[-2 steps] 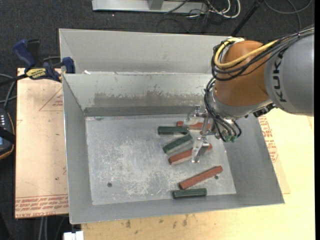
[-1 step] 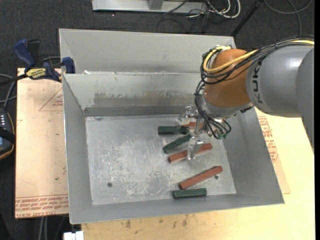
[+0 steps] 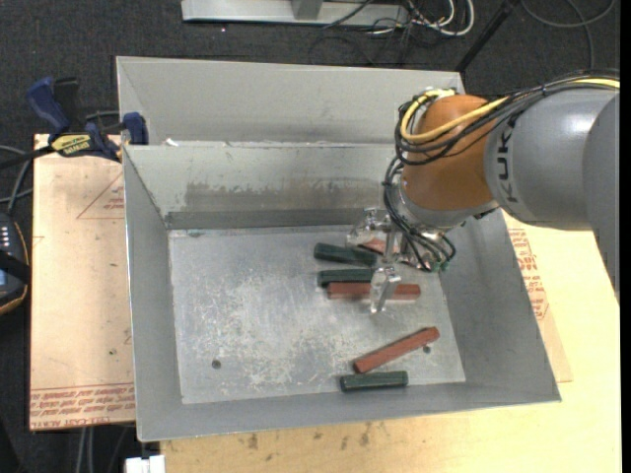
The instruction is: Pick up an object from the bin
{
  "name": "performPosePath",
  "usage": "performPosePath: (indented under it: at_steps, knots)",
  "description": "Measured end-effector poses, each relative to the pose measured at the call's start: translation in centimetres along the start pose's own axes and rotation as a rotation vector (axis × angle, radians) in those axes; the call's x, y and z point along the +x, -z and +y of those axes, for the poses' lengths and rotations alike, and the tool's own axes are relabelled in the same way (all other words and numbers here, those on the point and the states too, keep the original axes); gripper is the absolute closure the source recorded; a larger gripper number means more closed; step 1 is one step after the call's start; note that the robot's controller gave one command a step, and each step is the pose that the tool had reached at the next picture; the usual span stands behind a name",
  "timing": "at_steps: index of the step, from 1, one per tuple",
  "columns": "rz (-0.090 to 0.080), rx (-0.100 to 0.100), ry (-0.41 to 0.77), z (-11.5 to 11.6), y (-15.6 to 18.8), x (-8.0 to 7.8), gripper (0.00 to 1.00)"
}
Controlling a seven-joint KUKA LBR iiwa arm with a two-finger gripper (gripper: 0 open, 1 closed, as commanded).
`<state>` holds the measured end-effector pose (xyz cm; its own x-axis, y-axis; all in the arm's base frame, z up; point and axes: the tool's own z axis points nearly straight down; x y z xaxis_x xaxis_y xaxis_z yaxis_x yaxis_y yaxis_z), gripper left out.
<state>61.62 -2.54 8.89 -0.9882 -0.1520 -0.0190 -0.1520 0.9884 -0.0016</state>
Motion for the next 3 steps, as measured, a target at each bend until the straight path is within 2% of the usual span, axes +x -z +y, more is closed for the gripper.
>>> performPosePath:
  at_steps: [1,2,3]
  knots:
    - [0.012,-0.001,-0.093,0.1,-1.2,-1.4,0.0]
    - [0.002,-0.004,0.075,-4.9,-1.2,-2.0,1.0]
    - [0.002,-0.004,0.075,-4.9,-1.2,-2.0,1.0]
